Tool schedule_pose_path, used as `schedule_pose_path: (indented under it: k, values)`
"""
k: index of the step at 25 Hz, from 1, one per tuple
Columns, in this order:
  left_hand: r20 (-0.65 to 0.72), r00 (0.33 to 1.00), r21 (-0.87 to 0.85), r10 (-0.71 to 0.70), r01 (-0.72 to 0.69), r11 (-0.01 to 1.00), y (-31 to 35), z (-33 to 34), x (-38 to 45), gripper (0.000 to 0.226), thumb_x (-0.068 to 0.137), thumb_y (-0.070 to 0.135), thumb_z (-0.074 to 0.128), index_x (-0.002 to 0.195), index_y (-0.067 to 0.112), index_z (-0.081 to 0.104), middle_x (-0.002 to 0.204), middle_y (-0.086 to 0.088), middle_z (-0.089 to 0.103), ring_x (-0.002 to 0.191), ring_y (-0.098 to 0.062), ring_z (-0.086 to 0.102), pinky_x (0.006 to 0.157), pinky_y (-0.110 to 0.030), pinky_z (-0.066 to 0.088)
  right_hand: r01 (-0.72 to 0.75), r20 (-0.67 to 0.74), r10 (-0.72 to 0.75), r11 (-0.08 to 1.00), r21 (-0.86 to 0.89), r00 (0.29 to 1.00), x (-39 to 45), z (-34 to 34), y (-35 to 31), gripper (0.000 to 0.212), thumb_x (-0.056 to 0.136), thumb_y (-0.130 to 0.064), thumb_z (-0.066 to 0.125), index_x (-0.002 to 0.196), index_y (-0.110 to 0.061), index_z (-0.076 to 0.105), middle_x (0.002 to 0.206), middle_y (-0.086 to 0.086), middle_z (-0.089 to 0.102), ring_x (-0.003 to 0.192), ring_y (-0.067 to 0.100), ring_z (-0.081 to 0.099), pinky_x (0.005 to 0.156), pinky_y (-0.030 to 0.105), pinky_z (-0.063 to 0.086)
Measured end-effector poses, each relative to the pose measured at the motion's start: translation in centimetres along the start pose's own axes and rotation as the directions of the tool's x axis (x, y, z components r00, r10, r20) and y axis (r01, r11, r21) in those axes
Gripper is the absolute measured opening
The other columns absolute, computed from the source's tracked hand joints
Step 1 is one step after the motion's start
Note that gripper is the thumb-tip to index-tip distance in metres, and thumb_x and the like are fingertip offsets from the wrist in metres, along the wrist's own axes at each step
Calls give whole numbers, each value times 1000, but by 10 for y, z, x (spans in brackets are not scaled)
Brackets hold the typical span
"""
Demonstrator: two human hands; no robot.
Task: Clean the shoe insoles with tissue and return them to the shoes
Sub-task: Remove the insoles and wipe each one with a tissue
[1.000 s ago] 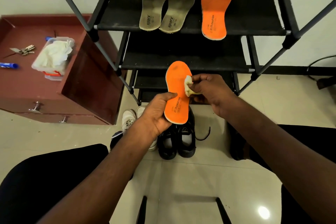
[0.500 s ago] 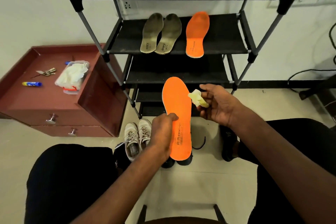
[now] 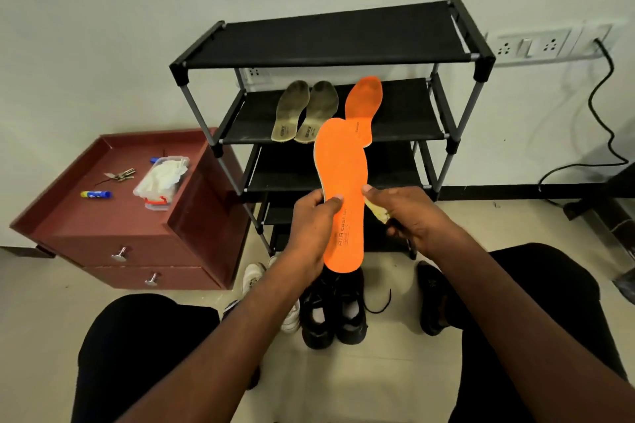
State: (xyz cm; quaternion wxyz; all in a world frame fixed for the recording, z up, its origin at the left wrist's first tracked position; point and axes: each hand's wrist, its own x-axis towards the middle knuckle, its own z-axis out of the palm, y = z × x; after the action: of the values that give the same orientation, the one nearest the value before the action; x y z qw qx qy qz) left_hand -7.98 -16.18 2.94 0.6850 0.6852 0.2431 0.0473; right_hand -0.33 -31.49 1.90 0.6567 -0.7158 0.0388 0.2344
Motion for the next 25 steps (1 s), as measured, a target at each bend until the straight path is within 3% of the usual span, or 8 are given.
schedule_pose_path:
  k: [4,8,11,15,18,22,25]
  values:
    - [43,999,-32,5,-4,999,20,26,24,22,104,20,63,121,9,69,107,-11,77,95,-26,76,73,-36,61,7,67,-4,999,-32,998,1,-20,-10,42,85,-40,82,105,-3,77,75,-1,65,63,12,50,50,23,40]
    - [11,1000,-47,15,-14,999,29,54,54,22,99,16,71,119,8,69,110,-12,76,97,-27,75,84,-45,63,-3,42,1,999,39,999,8,-37,-15,27,85,-30,84,97,-8,74,79,3,73,57,10,52,48,23,37]
    - [-31,999,-59,33,-34,998,39,76,82,28,93,13,77,119,7,67,114,-12,73,100,-28,73,88,-47,62,75,-104,-62,990,119,993,30,-42,-19,26,86,-28,83,98,-6,73,89,8,77,57,12,55,48,24,38]
    - [-25,987,103,156,-153,983,50,96,124,30,87,15,83,112,9,67,107,-11,74,95,-25,74,88,-45,63,259,-341,-195,954,154,920,88,-43,-42,18,84,-27,84,84,-12,74,88,7,79,77,20,73,66,33,54]
    - [-35,972,287,234,-214,934,63,108,157,22,84,22,85,97,19,67,101,-4,73,89,-20,73,81,-44,64,331,-473,-314,942,-50,823,133,-46,-57,18,83,-31,84,77,-18,74,80,0,77,76,19,75,72,36,60]
    - [57,925,623,375,-326,710,84,120,189,23,90,35,79,78,23,64,76,9,62,70,-8,60,63,-29,49,280,-589,-456,886,-369,667,171,-48,-64,25,85,-39,80,84,-15,76,78,0,73,72,18,69,52,23,37]
    - [110,920,734,375,-330,594,85,127,207,32,91,46,74,81,17,65,72,5,60,71,-15,62,54,-30,43,193,-633,-494,854,-484,596,188,-47,-62,20,84,-37,75,90,-17,75,87,4,74,84,27,70,63,26,40]
